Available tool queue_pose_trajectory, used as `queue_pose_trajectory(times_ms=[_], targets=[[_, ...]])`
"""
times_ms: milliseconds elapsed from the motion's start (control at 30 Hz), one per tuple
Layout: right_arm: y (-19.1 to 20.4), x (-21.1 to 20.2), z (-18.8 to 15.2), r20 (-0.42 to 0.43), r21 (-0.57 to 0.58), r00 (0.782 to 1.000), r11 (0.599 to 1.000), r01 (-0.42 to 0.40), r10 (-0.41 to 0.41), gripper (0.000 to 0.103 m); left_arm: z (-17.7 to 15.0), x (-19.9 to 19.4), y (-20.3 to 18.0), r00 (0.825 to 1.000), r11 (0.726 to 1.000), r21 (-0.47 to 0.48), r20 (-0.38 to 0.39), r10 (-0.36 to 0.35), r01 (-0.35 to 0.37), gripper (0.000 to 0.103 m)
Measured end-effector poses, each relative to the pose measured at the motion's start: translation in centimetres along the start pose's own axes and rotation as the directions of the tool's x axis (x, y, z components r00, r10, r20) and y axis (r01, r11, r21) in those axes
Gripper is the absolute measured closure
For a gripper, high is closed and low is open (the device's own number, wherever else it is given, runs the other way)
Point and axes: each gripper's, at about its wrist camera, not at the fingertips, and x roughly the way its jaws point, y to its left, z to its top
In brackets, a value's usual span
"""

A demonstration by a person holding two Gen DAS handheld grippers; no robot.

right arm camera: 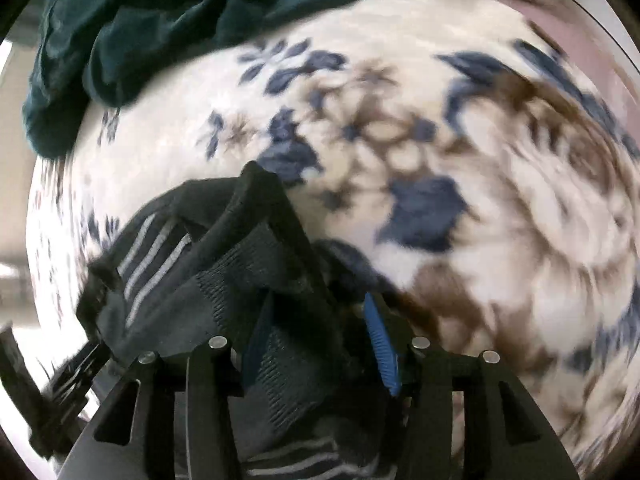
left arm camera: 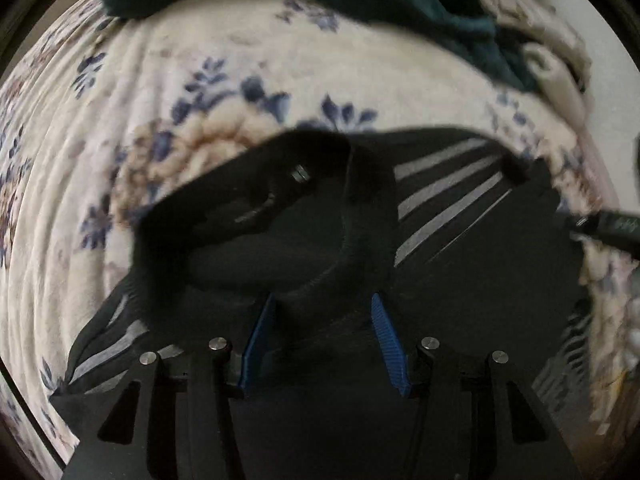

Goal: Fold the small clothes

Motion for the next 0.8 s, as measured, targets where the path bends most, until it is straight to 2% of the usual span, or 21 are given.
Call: queue_pose_trajectory(times_ms=[33,67,100,133,300,400,467,500,533,567,600,633,733,800], targets=[[0.2,-0.3,0.2,0.030,-0.028,1.000,1.000,0.004,-0.003,0.087,-0.1,0.2,-0.1,1.000,1.000,0.002,0.006,0.005,-0.005,0.067],[0.6,-0.7,0.4,0.063,-0.058,0.998,0.998,0.023,-0.019,0.101,-0.2,0.3,0.0,1.000,1.000,-0.003,0.019,-0.003,0.003,0.081],[0.9,-1.1,0.5,0.084,-0.078,0.996,0.996,0.040,-0.034,0.101,-0.1,0.4,0.2,1.000,1.000,-0.006,0.018,0.019,-0.019,0.098],[1.2,-1.4,0.6,0.099,-0.090,0.995,0.995,0.033,-0.024,0.101,-0.2,0.4,0.3,1.000,1.000,-0.009,0.021,0.022,-0.022,0.100],[2.3,-2.3,1.6,0.136,-0.125,0.990,0.991,0.048,-0.031,0.102,-0.3,-0.1,2.0,1.000,0.996,-0.085,0.018,0.010,-0.009,0.100],[2.7,-1.1,2.8,0.067,-0.140,0.998,0.990,0.029,-0.020,0.101,-0.3,-1.5,2.0,0.999,0.993,-0.119,0.019,0.026,-0.023,0.099],[2.2,-0.5,3.1,-0.014,-0.127,1.000,0.992,-0.019,0.017,0.098,-0.3,-2.7,1.6,0.998,0.991,-0.124,0.027,0.050,-0.046,0.096],[1.6,-0.6,2.9,-0.053,-0.116,0.997,0.991,-0.062,0.056,0.095,-0.5,-3.7,0.9,0.995,0.989,-0.122,0.032,0.090,-0.086,0.082],[1.0,-1.1,2.6,-0.075,-0.105,0.993,0.990,-0.098,0.091,0.081,-0.5,-3.9,0.8,0.994,0.988,-0.121,0.034,0.105,-0.100,0.050],[0.5,-1.5,2.2,-0.087,-0.102,0.990,0.988,-0.116,0.107,0.052,-0.9,-4.9,-0.1,0.992,0.986,-0.125,0.050,0.118,-0.111,0.031],[-0.1,-2.3,1.9,-0.099,-0.102,0.987,0.986,-0.135,0.125,0.041,-1.3,-5.5,-0.8,0.990,0.985,-0.129,0.062,0.126,-0.117,0.005],[-0.7,-3.2,1.4,-0.114,-0.105,0.984,0.983,-0.152,0.140,0.031,-1.9,-6.5,-1.9,0.989,0.984,-0.133,0.080,0.126,-0.114,0.003],[-2.3,-6.5,-0.3,-0.136,-0.127,0.985,0.984,-0.123,0.105,0.026,-3.5,-7.8,-5.8,0.989,0.985,-0.138,0.090,0.120,-0.107,0.003],[-3.9,-9.1,-1.6,-0.142,-0.134,0.987,0.987,-0.093,0.074,0.020,-5.8,-8.6,-9.5,0.994,0.987,-0.142,0.069,0.086,-0.075,0.003]])
